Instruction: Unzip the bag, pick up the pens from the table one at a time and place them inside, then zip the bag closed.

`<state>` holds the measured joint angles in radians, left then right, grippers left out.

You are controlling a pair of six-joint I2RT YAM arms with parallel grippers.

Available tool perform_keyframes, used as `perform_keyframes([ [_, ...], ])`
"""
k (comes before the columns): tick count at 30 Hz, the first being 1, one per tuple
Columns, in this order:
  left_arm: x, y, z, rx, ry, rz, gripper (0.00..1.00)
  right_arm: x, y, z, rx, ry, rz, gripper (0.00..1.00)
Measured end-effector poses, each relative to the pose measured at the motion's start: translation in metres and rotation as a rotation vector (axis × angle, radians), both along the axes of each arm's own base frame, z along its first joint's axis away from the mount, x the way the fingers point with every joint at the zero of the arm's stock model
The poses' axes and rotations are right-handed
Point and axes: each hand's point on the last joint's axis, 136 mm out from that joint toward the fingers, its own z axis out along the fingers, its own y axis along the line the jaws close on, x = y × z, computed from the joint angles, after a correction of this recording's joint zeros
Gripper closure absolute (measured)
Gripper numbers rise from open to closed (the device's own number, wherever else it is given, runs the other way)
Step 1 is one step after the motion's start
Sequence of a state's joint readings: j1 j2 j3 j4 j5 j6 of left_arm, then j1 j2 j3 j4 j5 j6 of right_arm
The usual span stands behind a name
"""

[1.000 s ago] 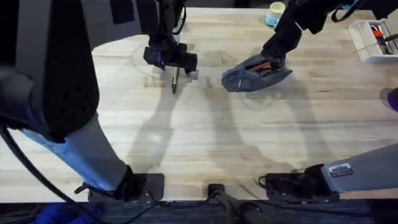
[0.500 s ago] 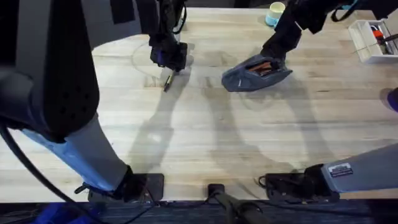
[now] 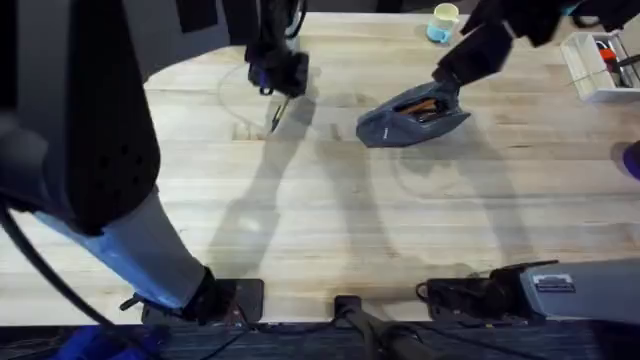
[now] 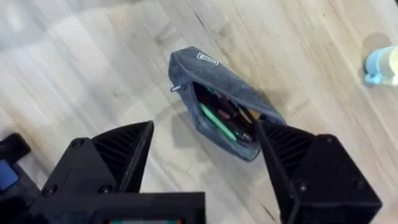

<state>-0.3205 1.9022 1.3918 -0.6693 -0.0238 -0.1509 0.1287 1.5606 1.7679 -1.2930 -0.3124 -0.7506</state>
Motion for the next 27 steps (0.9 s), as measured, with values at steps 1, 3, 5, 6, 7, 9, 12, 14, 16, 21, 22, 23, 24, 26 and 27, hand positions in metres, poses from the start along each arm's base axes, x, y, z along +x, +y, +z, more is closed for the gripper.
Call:
perform_keyframes([
  [1,0.003,-0.006,0.009,-0.008,-0.024,-0.010,0.957,-0.004,-0.001,0.004,0.000,-0.006,-0.006,0.005],
  [3,0.011,-0.022,0.032,-0.030,-0.086,-0.039,0.957,-0.012,-0.005,0.012,-0.004,-0.020,-0.019,0.005],
  [5,0.017,-0.042,0.059,-0.056,-0.157,-0.078,0.957,-0.018,-0.009,0.018,-0.007,-0.031,-0.034,0.005],
  [6,0.020,-0.052,0.071,-0.067,-0.191,-0.101,0.957,-0.021,-0.010,0.020,-0.007,-0.033,-0.041,0.005],
  [7,0.021,-0.063,0.083,-0.080,-0.226,-0.125,0.957,-0.024,-0.013,0.023,-0.008,-0.039,-0.050,0.005],
  [9,0.022,-0.084,0.105,-0.100,-0.291,-0.179,0.957,-0.029,-0.017,0.029,-0.008,-0.056,-0.065,0.005],
  [12,0.019,-0.112,0.128,-0.131,-0.369,-0.246,0.957,-0.038,-0.024,0.040,0.000,-0.082,-0.095,0.005],
  [14,0.014,-0.127,0.132,-0.143,-0.390,-0.282,0.957,-0.046,-0.030,0.048,0.007,-0.102,-0.127,0.005],
  [16,0.009,-0.141,0.135,-0.164,-0.399,-0.318,0.957,-0.057,-0.040,0.055,0.011,-0.112,-0.169,0.005],
  [21,0.003,-0.173,0.150,-0.259,-0.446,-0.399,0.957,-0.077,-0.062,0.072,0.025,-0.173,-0.266,0.005],
  [22,0.001,-0.179,0.153,-0.281,-0.454,-0.420,0.957,-0.081,-0.065,0.074,0.029,-0.184,-0.283,0.005],
  [23,-0.002,-0.186,0.156,-0.305,-0.460,-0.445,0.957,-0.084,-0.068,0.075,0.032,-0.190,-0.296,0.005],
  [24,-0.006,-0.193,0.159,-0.329,-0.463,-0.475,0.957,-0.088,-0.070,0.075,0.034,-0.194,-0.309,0.005],
  [26,-0.015,-0.206,0.163,-0.371,-0.463,-0.541,0.957,-0.094,-0.074,0.071,0.035,-0.192,-0.330,0.005],
  [27,-0.020,-0.212,0.165,-0.388,-0.461,-0.572,0.957,-0.096,-0.075,0.070,0.036,-0.188,-0.339,0.004],
])
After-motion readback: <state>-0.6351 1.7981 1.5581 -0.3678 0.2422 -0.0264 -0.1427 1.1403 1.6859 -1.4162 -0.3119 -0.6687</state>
